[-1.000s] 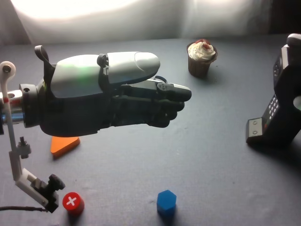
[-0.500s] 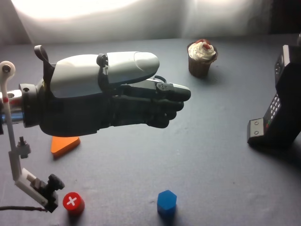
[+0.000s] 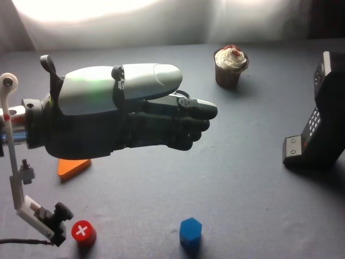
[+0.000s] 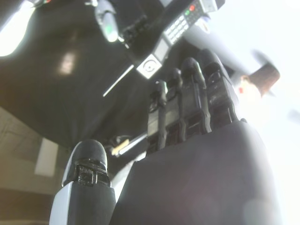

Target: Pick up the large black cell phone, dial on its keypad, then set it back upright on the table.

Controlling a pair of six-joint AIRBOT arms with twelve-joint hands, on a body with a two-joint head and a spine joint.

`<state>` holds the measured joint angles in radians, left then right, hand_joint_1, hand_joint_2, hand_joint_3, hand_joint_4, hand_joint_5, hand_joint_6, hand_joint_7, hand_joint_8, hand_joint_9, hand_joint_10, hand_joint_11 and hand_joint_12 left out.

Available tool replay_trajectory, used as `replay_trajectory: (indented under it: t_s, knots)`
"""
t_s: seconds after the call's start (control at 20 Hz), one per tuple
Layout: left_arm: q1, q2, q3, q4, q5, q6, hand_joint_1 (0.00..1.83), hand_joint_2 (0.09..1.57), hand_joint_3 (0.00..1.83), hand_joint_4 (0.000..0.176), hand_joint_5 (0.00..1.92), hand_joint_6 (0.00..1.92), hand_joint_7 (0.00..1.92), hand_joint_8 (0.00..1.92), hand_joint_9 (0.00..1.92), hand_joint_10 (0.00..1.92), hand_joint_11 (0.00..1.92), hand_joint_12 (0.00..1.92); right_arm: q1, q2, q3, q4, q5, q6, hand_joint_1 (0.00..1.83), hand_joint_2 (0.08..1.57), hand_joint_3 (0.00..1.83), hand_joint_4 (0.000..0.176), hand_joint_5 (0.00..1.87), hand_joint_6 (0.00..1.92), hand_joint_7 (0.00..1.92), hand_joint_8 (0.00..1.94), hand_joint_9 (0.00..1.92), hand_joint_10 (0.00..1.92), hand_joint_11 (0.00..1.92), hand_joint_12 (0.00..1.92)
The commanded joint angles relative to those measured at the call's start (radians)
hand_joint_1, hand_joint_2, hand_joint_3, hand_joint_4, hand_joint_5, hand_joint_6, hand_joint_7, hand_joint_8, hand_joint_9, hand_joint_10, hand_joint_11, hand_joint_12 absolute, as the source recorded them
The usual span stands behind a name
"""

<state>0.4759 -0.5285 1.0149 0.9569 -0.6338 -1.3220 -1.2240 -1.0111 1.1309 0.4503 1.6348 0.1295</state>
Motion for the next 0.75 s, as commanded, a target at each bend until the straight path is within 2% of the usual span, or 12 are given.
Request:
replay_trajectory:
  t_s: [0.0, 0.05, 0.15, 0.3, 0.5, 0.55, 0.7]
  knots:
    - [-0.019, -0.001, -0.007, -0.057, -0.084, -0.008, 0.0, 1.16, 0.0, 0.033, 0.25, 0.0, 0.23, 0.0, 0.19, 0.0, 0.0, 0.49, -0.016, 0.022, -0.014, 0.019, 0.129, 0.003, 0.16, 0.85, 0.0, 0.07, 0.0, 0.0, 0.0, 0.0, 0.0, 0.0, 0.0, 0.01]
    - [-0.019, 0.0, -0.01, -0.061, -0.083, -0.008, 0.0, 1.16, 0.0, 0.033, 0.24, 0.0, 0.22, 0.0, 0.18, 0.0, 0.0, 0.45, -0.072, 0.066, -0.072, 0.029, 0.129, 0.003, 0.21, 0.85, 0.0, 0.078, 0.0, 0.0, 0.0, 0.0, 0.0, 0.0, 0.02, 0.01]
    - [-0.019, -0.001, -0.014, -0.063, -0.082, -0.006, 0.0, 1.16, 0.0, 0.033, 0.24, 0.0, 0.22, 0.0, 0.18, 0.0, 0.0, 0.44, -0.148, 0.12, -0.152, 0.028, 0.129, 0.024, 0.18, 0.86, 0.0, 0.074, 0.0, 0.0, 0.0, 0.0, 0.0, 0.0, 0.01, 0.01]
    - [-0.014, 0.003, -0.006, -0.056, -0.083, -0.006, 0.0, 1.16, 0.0, 0.033, 0.26, 0.0, 0.24, 0.01, 0.19, 0.0, 0.0, 0.47, -0.257, 0.224, -0.331, 0.003, 0.129, 0.087, 0.22, 0.87, 0.0, 0.078, 0.0, 0.0, 0.0, 0.0, 0.0, 0.0, 0.03, 0.01]
    - [-0.021, 0.007, -0.004, -0.056, -0.083, -0.006, 0.0, 1.16, 0.0, 0.036, 0.24, 0.0, 0.23, 0.0, 0.18, 0.0, 0.0, 0.44, -0.344, 0.322, -0.524, 0.003, 0.129, 0.099, 0.2, 0.89, 0.01, 0.069, 0.0, 0.0, 0.0, 0.0, 0.0, 0.0, 0.03, 0.02]
    - [-0.018, 0.013, -0.009, -0.056, -0.083, -0.006, 0.0, 1.17, 0.0, 0.032, 0.24, 0.0, 0.22, 0.0, 0.19, 0.0, 0.0, 0.46, -0.359, 0.331, -0.56, 0.003, 0.129, 0.096, 0.22, 0.89, 0.01, 0.061, 0.0, 0.0, 0.01, 0.0, 0.01, 0.0, 0.07, 0.04]
    - [-0.009, 0.026, -0.022, -0.056, -0.083, -0.006, 0.0, 1.17, 0.0, 0.027, 0.25, 0.0, 0.22, 0.0, 0.2, 0.01, 0.0, 0.47, -0.362, 0.356, -0.63, -0.054, 0.129, 0.065, 0.25, 0.9, 0.01, 0.057, 0.0, 0.0, 0.01, 0.0, 0.01, 0.0, 0.09, 0.05]
